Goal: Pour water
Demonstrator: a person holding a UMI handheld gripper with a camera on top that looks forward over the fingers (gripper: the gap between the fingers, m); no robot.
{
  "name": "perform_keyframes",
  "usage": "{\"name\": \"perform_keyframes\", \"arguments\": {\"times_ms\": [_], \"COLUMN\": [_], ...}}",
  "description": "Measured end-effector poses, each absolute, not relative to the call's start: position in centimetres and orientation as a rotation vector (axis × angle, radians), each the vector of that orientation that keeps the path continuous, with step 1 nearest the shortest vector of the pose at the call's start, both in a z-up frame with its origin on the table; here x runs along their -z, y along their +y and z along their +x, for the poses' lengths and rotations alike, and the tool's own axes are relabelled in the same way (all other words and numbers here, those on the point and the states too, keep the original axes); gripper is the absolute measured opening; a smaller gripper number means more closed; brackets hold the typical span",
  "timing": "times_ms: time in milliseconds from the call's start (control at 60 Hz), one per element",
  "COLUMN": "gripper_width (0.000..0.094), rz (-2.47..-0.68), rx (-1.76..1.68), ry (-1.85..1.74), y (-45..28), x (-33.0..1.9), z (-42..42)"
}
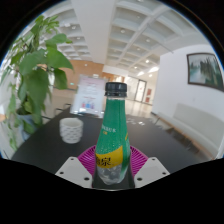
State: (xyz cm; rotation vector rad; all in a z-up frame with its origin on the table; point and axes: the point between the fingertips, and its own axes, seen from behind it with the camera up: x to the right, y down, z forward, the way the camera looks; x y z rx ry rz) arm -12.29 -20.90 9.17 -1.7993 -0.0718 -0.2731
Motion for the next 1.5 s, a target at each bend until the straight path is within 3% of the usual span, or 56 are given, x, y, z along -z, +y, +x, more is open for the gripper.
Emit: {"name": "perform_keyframes", "arguments": {"times_ms": [100, 250, 367, 467, 583, 767, 850, 967, 1117, 1250, 1367, 1500], "gripper_width": [0.0420, 0.0422, 0.0423, 0.0423, 0.0420, 0.0421, 0.0420, 0.0420, 0.0422, 0.0422, 0.0419, 0.0421], "rz": [-1.750, -1.587, -1.364, -1.077, -0.735, -0.336, -0.234, -0.286, -0.436, -0.743, -1.088, -1.376], "rx": [0.494, 0.877, 1.160, 1.428, 1.621, 1.748, 1.766, 1.746, 1.621, 1.288, 0.839, 0.270], "ry": [-0.090, -0.278, -0.523, -0.792, -1.120, -1.481, -1.570, -1.571, -1.400, -1.081, -0.750, -0.466], "y": [-18.1, -13.0, -8.3, -6.0, -3.0, -1.0, -0.6, -0.3, -0.6, -1.9, -2.4, -2.7], "x": [-12.6, -20.7, -28.2, -32.0, -31.7, -25.7, -23.0, -22.1, -25.9, -32.3, -34.7, -31.1], "z": [-6.0, -0.2, -0.5, -5.7, -12.8, -20.9, -22.5, -21.9, -21.1, -19.5, -17.0, -17.8]}}
